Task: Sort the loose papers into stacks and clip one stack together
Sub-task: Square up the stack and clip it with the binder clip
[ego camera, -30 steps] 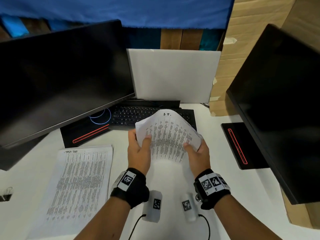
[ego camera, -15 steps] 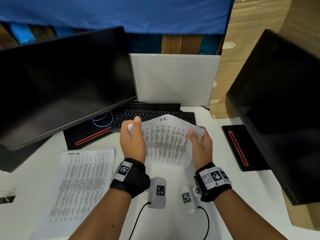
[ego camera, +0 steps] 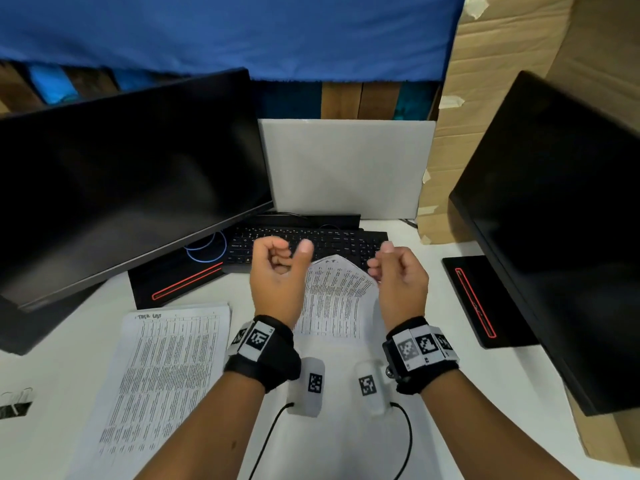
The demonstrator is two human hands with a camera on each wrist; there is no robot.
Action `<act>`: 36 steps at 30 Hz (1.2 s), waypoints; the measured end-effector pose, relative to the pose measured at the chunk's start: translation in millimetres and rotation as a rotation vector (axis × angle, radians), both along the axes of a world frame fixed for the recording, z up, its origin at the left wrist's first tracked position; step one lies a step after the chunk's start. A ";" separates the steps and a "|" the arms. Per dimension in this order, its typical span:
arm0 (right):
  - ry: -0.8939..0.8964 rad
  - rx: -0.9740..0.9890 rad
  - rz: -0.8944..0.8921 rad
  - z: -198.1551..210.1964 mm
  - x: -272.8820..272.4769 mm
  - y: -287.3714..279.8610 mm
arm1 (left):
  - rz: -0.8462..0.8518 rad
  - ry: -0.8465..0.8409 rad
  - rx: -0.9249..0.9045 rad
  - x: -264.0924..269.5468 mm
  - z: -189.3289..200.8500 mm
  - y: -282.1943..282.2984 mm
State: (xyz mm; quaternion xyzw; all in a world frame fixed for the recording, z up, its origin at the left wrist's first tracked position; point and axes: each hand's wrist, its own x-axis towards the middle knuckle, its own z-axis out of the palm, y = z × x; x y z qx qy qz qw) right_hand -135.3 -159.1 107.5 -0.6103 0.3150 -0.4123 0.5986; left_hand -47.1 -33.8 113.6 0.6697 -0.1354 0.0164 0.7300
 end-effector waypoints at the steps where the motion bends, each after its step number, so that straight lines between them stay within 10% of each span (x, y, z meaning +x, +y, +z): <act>1: 0.041 -0.056 0.031 -2.5 -1.5 2.0 | -0.071 -0.037 0.087 1.0 -8.8 0.9; 8: 0.726 -0.302 0.327 -76.8 -15.4 -23.8 | -0.278 -0.121 1.073 32.6 -79.2 12.8; 17: 1.290 -0.579 0.635 -146.7 -43.4 -18.2 | -0.271 0.395 0.970 53.5 -129.6 15.4; 27: 1.245 -0.531 0.637 -138.7 -36.9 -24.3 | -0.290 0.536 0.716 81.9 -121.4 -25.0; 36: 0.448 0.451 0.208 -79.2 -0.7 -67.3 | -0.494 0.388 0.405 67.7 -90.3 -2.1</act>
